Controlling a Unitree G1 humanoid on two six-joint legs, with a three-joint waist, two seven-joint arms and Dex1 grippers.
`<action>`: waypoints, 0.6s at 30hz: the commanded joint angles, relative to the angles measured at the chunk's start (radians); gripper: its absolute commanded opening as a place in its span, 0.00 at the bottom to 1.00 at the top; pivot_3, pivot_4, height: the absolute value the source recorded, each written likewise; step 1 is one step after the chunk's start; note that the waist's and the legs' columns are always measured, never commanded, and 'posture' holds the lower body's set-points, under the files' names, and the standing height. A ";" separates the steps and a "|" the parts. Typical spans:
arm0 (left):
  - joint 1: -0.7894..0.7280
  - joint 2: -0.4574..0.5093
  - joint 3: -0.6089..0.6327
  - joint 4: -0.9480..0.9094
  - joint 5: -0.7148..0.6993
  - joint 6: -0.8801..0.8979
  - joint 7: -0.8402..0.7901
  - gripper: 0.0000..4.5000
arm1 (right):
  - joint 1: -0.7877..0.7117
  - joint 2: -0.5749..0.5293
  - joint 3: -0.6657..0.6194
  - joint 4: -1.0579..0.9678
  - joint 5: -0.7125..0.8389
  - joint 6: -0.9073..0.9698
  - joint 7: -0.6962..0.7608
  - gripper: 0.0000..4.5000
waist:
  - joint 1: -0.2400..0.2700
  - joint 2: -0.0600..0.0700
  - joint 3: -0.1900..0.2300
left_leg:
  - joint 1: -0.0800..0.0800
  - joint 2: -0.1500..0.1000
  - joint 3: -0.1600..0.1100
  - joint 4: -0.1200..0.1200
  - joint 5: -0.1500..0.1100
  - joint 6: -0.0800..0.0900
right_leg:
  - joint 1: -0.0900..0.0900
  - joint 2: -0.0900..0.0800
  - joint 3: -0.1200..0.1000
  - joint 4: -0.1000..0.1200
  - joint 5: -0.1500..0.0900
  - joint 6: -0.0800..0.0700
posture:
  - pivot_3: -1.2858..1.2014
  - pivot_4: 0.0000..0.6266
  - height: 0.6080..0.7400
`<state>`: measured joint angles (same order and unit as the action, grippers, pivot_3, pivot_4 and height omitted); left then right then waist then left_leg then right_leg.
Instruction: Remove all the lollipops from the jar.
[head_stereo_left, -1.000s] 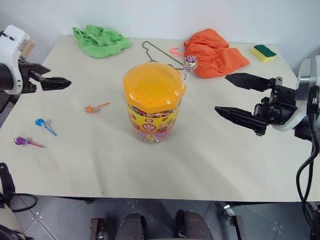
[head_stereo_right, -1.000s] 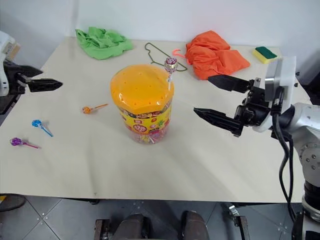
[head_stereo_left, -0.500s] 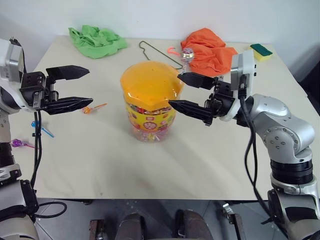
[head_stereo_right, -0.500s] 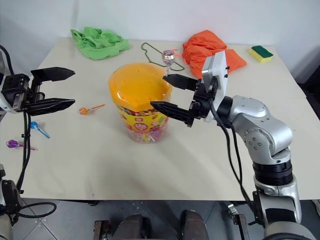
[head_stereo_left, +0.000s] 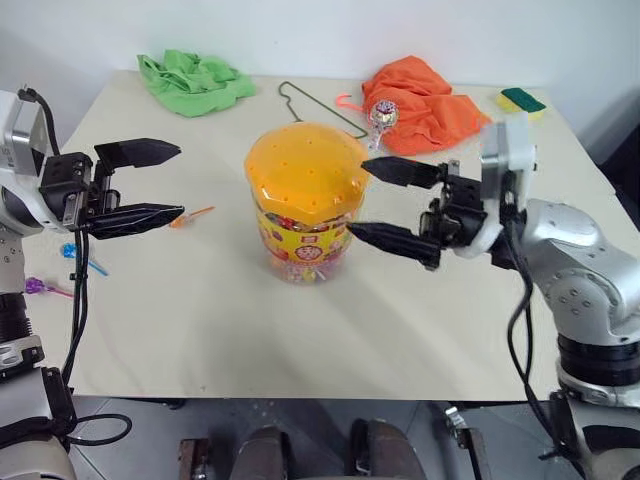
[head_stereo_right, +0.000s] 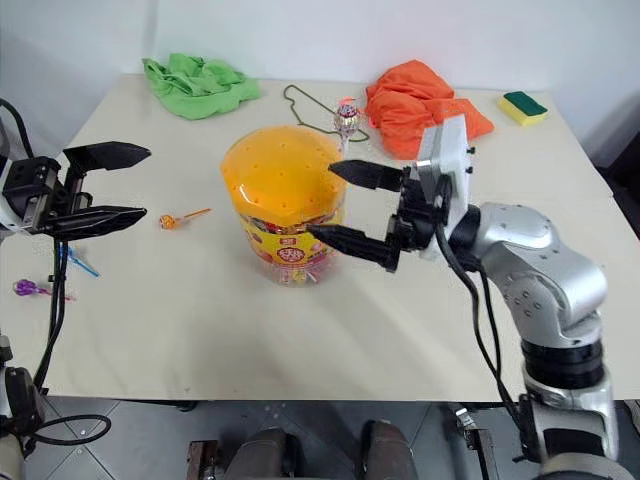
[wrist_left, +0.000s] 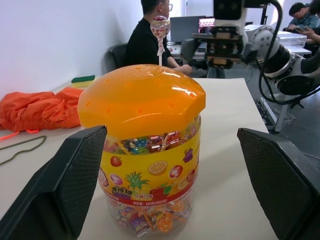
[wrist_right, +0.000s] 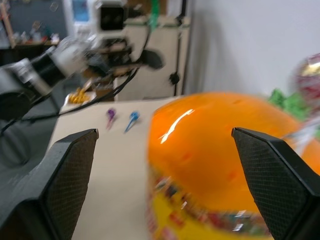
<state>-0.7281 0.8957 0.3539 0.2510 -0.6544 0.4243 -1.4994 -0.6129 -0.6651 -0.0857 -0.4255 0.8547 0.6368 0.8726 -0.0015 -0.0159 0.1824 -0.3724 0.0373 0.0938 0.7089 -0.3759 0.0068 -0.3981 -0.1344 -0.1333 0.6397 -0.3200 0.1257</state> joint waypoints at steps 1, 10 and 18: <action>0.015 0.015 0.029 -0.030 -0.035 -0.010 -0.009 0.99 | 0.021 -0.045 -0.059 -0.017 0.001 -0.004 0.012 1.00 | -0.001 0.000 0.000 | 0.000 0.000 0.000 0.000 0.000 0.000 | 0.000 0.000 0.000 0.000 0.000 0.000 | 0.52 0.24 1.00; 0.024 0.016 0.026 -0.042 -0.043 -0.014 0.014 1.00 | -0.063 0.021 -0.006 0.141 -0.112 -0.052 -0.035 0.65 | -0.004 0.000 0.000 | 0.000 0.000 0.001 0.000 0.000 0.000 | 0.000 0.000 0.001 0.000 0.000 0.000 | 0.52 0.24 1.00; 0.020 0.003 0.018 -0.042 -0.044 -0.024 0.025 1.00 | -0.196 0.123 0.057 0.314 -0.208 -0.129 0.003 0.65 | -0.003 0.000 0.000 | 0.000 0.000 0.001 0.000 0.000 0.000 | 0.000 0.000 0.000 0.000 0.000 0.000 | 0.52 0.24 1.00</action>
<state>-0.6947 0.8957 0.3538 0.2401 -0.6766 0.4196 -1.4764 -0.7809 -0.5524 -0.0253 -0.1251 0.6643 0.5443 0.8618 -0.0045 -0.0154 0.1827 -0.3721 0.0374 0.0948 0.7087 -0.3759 0.0068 -0.3982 -0.1343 -0.1328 0.6395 -0.3201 0.1256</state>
